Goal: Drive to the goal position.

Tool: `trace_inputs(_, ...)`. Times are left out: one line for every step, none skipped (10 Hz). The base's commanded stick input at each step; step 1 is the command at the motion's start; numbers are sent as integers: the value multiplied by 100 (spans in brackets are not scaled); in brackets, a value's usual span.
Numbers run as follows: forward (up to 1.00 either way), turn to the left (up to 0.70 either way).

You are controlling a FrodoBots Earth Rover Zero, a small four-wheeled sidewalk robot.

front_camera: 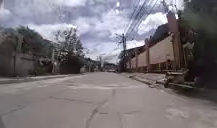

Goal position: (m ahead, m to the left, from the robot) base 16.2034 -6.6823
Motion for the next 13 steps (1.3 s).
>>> trace_inputs(50,0)
trace_inputs(50,0)
trace_inputs(50,0)
trace_inputs(50,0)
trace_inputs(50,0)
trace_inputs(50,0)
trace_inputs(50,0)
trace_inputs(50,0)
trace_inputs(50,0)
trace_inputs(50,0)
trace_inputs(50,0)
trace_inputs(50,0)
trace_inputs(50,0)
